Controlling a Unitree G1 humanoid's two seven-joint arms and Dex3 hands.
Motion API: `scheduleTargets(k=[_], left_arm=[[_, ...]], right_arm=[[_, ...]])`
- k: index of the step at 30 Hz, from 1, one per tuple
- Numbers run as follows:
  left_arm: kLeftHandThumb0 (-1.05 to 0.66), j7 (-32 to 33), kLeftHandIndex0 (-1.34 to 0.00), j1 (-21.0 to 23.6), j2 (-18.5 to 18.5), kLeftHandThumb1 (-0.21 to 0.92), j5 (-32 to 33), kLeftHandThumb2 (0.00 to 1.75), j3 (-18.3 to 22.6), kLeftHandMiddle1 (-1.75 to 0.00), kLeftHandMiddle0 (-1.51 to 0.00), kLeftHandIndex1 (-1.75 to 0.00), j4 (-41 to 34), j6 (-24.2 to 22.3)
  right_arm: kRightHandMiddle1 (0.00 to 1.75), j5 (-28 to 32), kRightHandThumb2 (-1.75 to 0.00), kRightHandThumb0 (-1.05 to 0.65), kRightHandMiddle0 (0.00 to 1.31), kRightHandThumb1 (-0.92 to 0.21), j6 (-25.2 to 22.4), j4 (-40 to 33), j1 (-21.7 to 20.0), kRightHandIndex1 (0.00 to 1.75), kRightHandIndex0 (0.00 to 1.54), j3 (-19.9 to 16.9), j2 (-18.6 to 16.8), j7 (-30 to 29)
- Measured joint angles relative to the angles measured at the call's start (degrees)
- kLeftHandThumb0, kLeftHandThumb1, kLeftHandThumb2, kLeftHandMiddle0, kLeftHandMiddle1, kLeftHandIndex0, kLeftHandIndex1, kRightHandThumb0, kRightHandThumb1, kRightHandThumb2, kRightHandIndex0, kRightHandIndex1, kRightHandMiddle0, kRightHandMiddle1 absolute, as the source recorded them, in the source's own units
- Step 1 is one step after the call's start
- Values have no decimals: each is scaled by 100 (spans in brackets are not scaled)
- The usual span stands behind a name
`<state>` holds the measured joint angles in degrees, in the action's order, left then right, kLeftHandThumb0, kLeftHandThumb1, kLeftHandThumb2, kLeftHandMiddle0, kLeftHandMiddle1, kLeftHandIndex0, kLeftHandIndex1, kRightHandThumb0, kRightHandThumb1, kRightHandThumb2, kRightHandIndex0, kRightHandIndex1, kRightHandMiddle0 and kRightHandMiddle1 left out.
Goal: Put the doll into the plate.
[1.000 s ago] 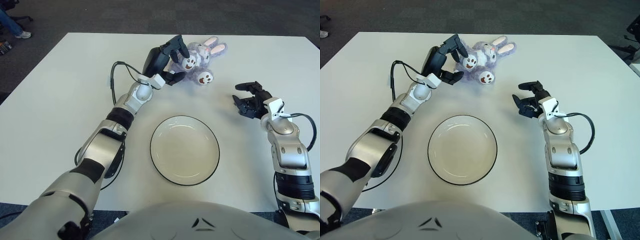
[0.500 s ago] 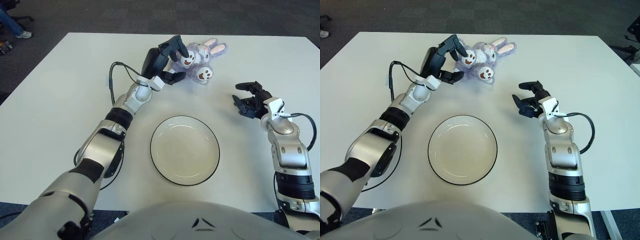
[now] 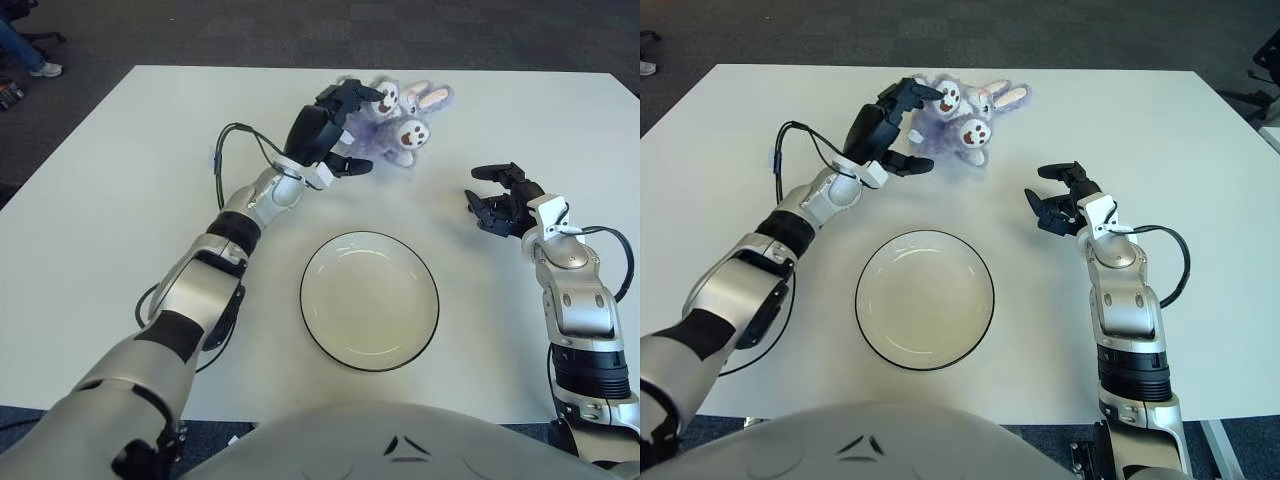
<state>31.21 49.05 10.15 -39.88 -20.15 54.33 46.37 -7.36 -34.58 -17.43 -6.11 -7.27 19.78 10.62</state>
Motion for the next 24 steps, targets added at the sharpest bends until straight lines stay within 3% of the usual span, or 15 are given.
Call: scheduleTargets(k=[8,24], left_arm=[[-72,453,0,129,19,44,-264,75,-188,-39,-15,-54,221,-235],[-65,718,0,398,17,34,-372,85,-480,-35,-15,-53,692,-484]], right_arm=[[99,20,-80,-54,0,-66,5,0,2,109,38,-11,-7,2],[91,136,-83,-50,0,-64,5,0,4,110,40,-22,-19,3]])
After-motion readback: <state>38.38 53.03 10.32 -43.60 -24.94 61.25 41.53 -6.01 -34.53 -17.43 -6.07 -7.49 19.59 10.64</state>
